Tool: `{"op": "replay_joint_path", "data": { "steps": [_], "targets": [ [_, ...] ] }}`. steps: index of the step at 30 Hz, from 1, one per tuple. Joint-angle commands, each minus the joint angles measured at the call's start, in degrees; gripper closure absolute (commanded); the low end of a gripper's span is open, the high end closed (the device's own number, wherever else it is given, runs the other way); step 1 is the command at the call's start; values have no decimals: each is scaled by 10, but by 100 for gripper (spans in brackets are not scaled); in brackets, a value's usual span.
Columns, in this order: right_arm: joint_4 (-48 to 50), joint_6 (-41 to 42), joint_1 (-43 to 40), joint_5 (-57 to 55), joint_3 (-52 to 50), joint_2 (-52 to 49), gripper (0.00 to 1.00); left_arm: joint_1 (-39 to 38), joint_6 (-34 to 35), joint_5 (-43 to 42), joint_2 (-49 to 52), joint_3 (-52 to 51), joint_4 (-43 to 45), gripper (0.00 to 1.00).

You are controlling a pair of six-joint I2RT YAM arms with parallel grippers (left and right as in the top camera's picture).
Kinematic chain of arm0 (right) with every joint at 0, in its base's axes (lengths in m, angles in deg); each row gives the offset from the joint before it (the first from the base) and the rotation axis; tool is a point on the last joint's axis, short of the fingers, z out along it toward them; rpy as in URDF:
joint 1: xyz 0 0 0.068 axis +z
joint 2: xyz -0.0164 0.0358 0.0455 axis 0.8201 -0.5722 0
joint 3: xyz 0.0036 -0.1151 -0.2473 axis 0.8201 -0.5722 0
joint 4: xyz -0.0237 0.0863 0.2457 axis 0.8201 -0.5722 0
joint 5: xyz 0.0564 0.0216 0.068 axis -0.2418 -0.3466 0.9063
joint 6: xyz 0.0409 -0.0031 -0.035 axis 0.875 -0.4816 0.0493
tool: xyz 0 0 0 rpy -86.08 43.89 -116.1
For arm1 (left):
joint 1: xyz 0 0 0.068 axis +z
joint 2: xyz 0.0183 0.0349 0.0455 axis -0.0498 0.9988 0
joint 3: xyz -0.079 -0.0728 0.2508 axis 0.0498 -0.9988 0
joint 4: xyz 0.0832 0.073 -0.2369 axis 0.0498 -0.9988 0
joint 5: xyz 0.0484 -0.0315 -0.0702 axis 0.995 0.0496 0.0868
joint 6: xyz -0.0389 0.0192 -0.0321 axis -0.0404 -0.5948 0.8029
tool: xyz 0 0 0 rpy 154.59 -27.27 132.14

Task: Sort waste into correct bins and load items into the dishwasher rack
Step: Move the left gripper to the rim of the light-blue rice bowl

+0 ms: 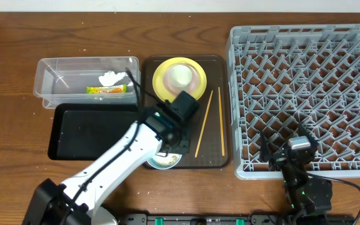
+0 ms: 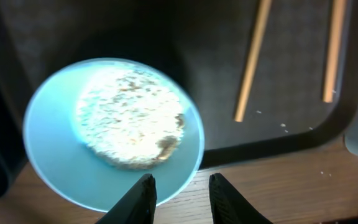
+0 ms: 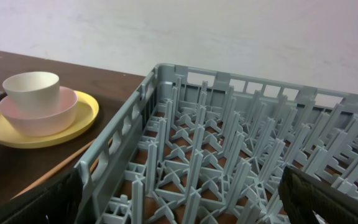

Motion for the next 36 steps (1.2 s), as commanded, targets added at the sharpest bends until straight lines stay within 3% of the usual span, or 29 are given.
{"op": "replay_joint_path", "data": {
  "steps": [1,9,36],
  "targets": [
    [-2,-6,5,-2,-1,3,1,-27,-5,36,5,-3,2,68],
    [-2,-6,5,-2,-1,3,1,-61,10,68,16,-10,12,68],
    [-2,-6,5,-2,-1,3,1,-63,12,73,94,-78,118,71]
  ]
}}
